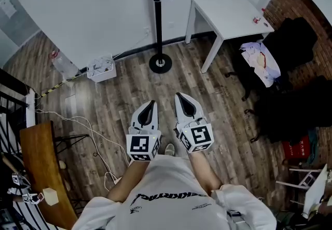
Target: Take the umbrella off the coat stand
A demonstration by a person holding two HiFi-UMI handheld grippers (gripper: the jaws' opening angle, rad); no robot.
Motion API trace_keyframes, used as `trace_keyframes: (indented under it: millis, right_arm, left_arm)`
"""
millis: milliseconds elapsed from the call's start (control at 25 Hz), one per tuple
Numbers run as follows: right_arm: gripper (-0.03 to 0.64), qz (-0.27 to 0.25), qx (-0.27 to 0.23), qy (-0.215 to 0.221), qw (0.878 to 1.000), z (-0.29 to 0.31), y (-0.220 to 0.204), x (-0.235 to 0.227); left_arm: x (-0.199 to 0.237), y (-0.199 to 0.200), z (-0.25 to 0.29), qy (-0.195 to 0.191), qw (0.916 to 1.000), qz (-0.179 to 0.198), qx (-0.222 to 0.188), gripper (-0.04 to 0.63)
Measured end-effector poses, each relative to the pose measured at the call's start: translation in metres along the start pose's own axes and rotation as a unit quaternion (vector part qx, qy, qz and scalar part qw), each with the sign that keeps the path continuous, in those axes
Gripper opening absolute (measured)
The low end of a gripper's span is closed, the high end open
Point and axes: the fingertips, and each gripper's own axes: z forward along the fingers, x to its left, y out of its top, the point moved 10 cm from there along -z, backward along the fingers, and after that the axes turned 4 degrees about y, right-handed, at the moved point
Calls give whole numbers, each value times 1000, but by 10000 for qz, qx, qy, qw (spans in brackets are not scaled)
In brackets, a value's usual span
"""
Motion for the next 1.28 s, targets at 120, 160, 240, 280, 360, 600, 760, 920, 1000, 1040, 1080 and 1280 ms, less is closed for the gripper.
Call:
trace_keyframes:
  millis: [120,160,240,280,360,600,760,920,1000,1040,1080,1280]
  right_arm:
    - [-6,-57,39,-1,10000,4,-4,-5]
    - [-6,-74,45,4,10000,6,-4,-7]
    - [-7,-85,60,21,9999,15,-6,-11]
    - [-6,-98,75,32,9999,20,-8,-12]
    - [-6,-157,105,54,9998,33,-11,-13]
    - [-8,-350,125,61,9993,96,-9,-27]
    - [-8,-433,-1,-142,9990,149,-1,-37]
    - [-8,-397,-99,-276,9988,218,-3,-49]
    - [-7,-395,-104,-354,9985,253,-2,-53]
    - [-8,-398,-104,-402,9983,270,0,-55]
    - [-7,-401,-105,-458,9981,285,3,-56]
    - [-8,-408,-51,-776,9961,367,24,-61]
  left_arm:
    - [2,-4,5,137,9998,110,4,-3]
    - [2,-5,7,173,9997,142,-10,-3]
    - [7,-7,15,202,9997,149,-19,-3]
    - [11,-8,20,194,9998,93,-8,-3]
    - [21,-11,31,156,9998,-120,16,-3]
    - [65,-3,89,-10,9996,-255,-85,-3]
    - [103,13,132,-98,9993,-270,-240,-3]
    - [150,26,185,-290,9987,-307,-290,-3]
    - [176,34,212,-372,9984,-303,-292,-3]
    - [188,40,225,-421,9983,-294,-292,-3]
    - [200,46,237,-475,9981,-276,-288,-3]
    - [258,84,299,-765,9966,-199,-231,-3]
